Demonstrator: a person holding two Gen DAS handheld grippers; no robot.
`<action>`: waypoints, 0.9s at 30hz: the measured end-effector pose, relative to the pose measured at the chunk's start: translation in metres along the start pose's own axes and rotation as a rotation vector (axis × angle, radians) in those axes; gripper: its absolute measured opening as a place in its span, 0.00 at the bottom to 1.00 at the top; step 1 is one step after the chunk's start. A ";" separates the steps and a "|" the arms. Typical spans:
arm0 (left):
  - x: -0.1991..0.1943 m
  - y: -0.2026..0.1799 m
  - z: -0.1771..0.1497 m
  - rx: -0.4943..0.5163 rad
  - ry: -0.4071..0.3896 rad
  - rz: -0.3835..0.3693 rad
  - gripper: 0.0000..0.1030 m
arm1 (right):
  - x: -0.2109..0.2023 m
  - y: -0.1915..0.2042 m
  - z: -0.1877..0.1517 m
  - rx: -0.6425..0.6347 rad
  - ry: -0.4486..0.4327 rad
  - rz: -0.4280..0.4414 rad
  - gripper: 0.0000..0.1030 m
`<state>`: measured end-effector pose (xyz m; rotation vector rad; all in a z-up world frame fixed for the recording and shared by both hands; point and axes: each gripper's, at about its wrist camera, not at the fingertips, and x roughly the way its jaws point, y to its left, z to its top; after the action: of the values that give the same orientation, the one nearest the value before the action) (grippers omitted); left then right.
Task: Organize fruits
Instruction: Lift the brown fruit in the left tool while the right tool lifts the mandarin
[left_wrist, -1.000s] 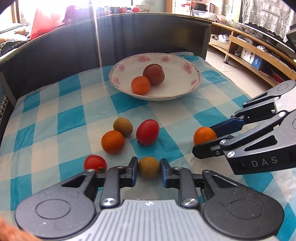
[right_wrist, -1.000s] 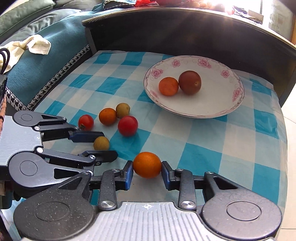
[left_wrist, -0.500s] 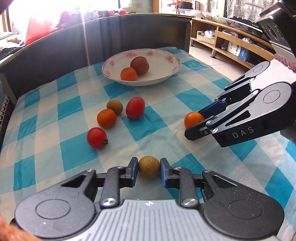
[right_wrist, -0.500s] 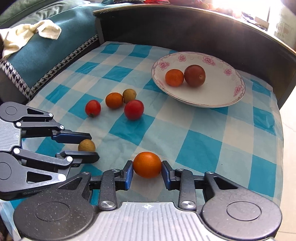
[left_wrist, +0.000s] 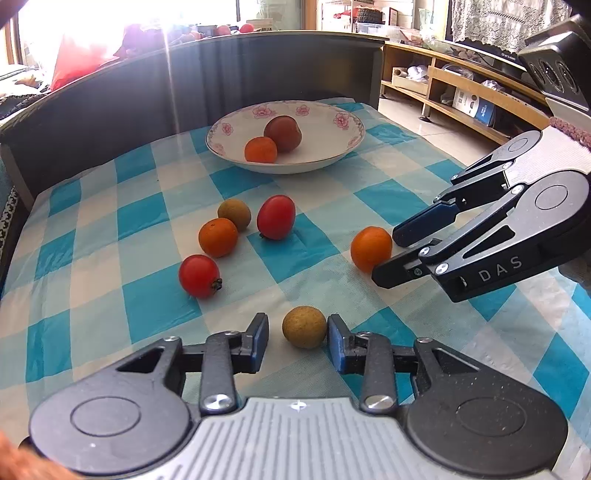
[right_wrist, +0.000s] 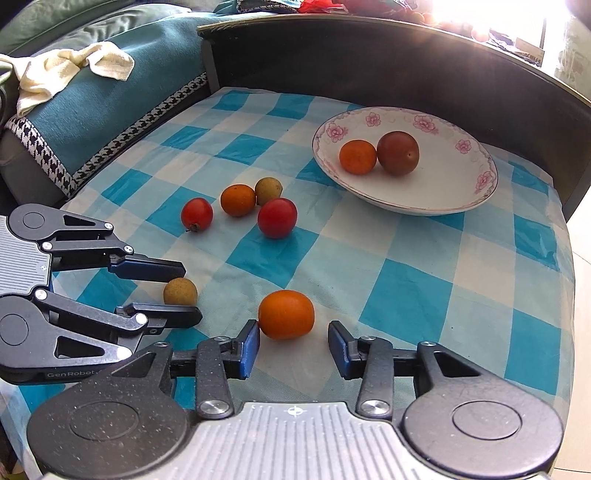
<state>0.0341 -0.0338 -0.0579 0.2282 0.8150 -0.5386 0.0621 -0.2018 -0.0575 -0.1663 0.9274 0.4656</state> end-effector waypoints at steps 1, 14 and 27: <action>0.000 0.000 0.000 -0.001 0.001 -0.001 0.42 | 0.000 0.000 0.000 -0.001 -0.003 -0.001 0.35; 0.001 -0.002 0.001 -0.002 0.008 0.010 0.42 | 0.008 0.004 0.010 0.017 -0.038 0.007 0.37; 0.002 -0.001 0.000 -0.020 0.013 0.007 0.42 | 0.020 0.013 0.022 -0.010 -0.038 -0.036 0.34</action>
<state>0.0349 -0.0350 -0.0588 0.2165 0.8318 -0.5225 0.0830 -0.1767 -0.0595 -0.1828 0.8840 0.4387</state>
